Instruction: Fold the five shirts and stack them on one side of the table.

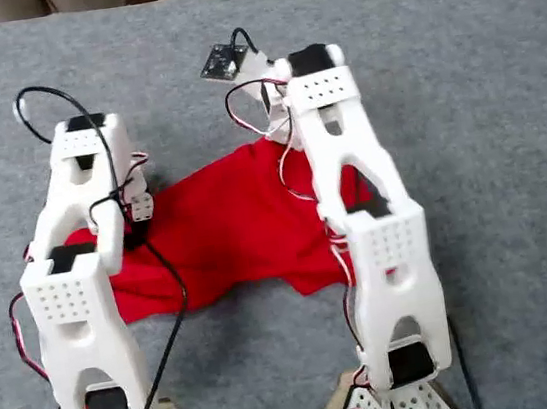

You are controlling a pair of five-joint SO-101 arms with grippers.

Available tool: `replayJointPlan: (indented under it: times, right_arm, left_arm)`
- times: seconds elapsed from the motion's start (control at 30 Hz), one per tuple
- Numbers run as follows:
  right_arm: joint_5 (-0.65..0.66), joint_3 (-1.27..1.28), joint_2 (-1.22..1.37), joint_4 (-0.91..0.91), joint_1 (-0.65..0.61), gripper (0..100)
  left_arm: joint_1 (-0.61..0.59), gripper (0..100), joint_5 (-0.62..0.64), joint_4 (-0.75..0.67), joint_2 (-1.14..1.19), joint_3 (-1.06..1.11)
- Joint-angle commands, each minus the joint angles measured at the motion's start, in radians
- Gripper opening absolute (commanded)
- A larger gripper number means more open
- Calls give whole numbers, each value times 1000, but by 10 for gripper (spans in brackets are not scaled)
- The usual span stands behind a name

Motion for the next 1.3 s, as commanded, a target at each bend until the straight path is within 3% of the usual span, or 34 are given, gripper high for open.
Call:
replayJointPlan:
  times: [0.0, 0.23, 0.4, 0.63, 0.83, 1.03, 1.27]
  right_arm:
    - [-6, -213, 125, 37, 53, 5]
    - [-5, -538, 363, 100, 147, 5]
    - [-5, -697, 421, 152, 143, 5]
    - [-5, -883, 414, 235, 140, 6]
    - [-5, -872, 236, 304, 139, 9]
    - [23, -817, 31, 347, 131, 9]
    - [28, -332, -311, 347, 133, 7]
  left_arm:
    - [-77, 19, -68, 14, 1, -32]
    - [-170, 19, -161, 6, 1, -35]
    - [-193, 19, -176, 17, 1, -54]
    - [-242, 19, -176, 153, 1, -210]
    - [-204, 19, -175, 195, -35, -250]
    - [-97, 19, -245, 195, -232, -38]
    - [-77, 19, -341, 192, -588, 353]
